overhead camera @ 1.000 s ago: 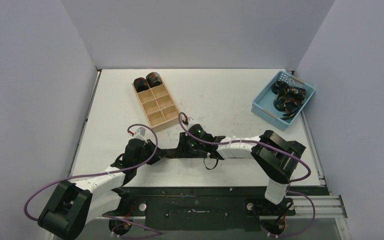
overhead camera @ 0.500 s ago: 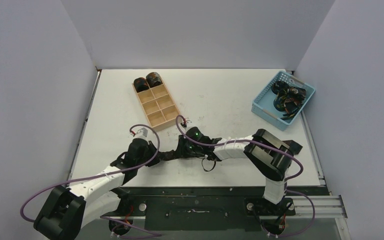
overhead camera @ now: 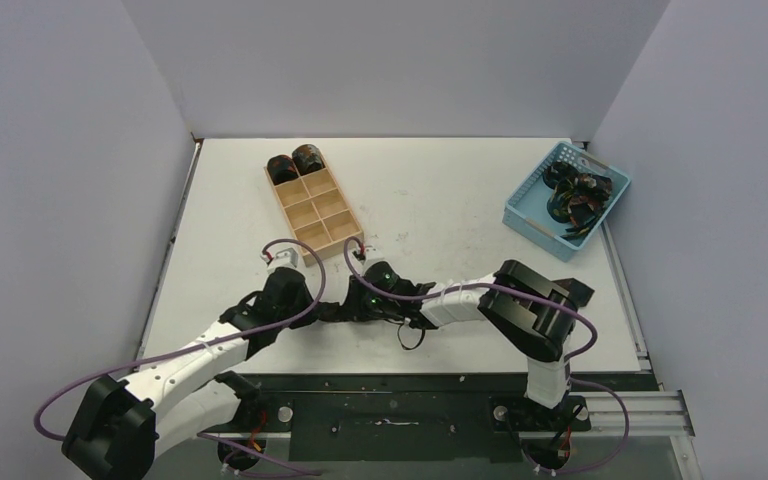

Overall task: Roll the ties
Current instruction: Roll the tie at the center of the board.

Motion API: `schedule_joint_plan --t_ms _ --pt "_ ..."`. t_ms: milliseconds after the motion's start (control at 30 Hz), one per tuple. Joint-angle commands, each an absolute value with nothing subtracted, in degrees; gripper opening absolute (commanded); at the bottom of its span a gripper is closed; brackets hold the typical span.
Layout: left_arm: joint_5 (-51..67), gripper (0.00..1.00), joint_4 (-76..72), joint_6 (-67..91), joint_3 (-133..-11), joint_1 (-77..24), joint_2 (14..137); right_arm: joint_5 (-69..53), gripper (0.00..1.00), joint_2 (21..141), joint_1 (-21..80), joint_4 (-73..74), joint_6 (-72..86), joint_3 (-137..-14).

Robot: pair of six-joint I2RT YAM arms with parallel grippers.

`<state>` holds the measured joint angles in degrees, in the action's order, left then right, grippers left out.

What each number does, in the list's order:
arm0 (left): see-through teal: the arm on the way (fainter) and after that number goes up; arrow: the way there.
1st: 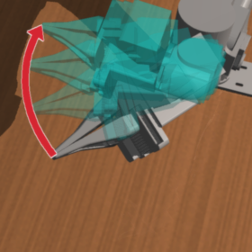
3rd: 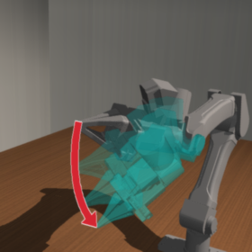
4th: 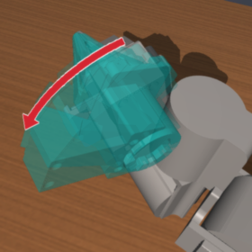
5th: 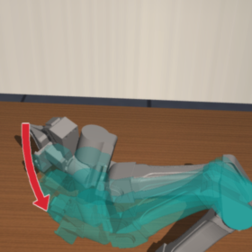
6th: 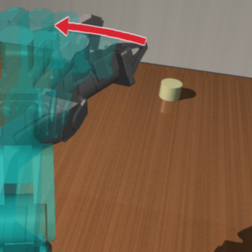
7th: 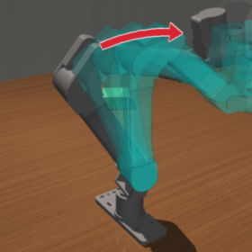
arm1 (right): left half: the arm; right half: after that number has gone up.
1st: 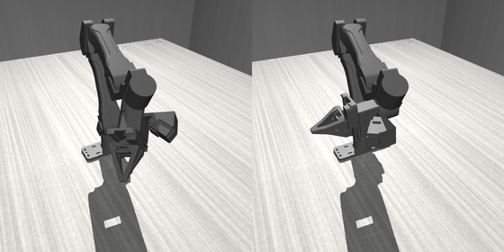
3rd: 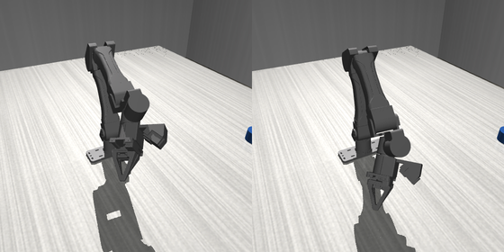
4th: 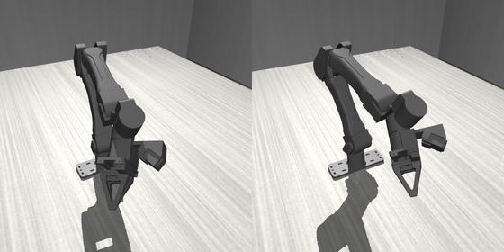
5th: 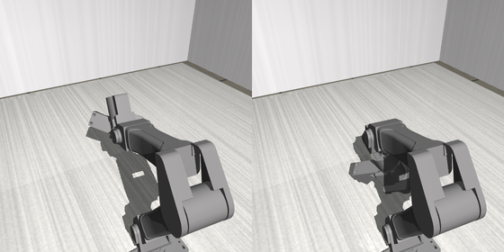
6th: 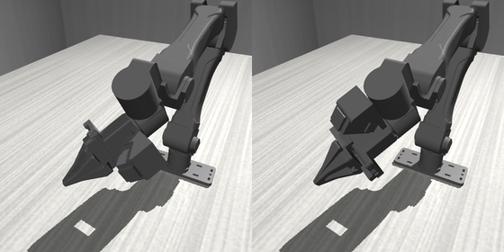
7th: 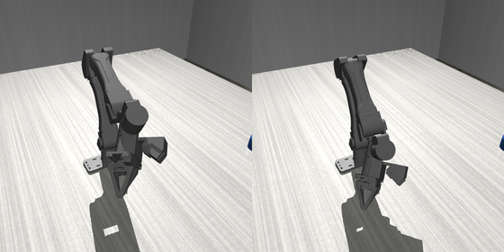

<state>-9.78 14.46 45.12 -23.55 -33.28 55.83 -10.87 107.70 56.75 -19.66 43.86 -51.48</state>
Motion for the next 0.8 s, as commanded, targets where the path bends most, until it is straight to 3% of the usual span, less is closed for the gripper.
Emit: schedule_joint_plan --t_ms 0,300,767 --pt "-14.53 0.00 18.34 43.45 -27.32 -33.82 56.26 -9.07 0.09 106.03 57.49 -16.31 43.33 -50.48" --pt "-15.65 0.00 18.41 43.63 -27.25 -35.04 56.13 -10.98 0.09 101.40 57.01 -13.55 41.93 -54.05" --pt "-15.95 0.00 18.36 43.94 -27.06 -36.21 55.11 -14.07 0.05 105.22 56.98 -16.46 42.61 -56.49"
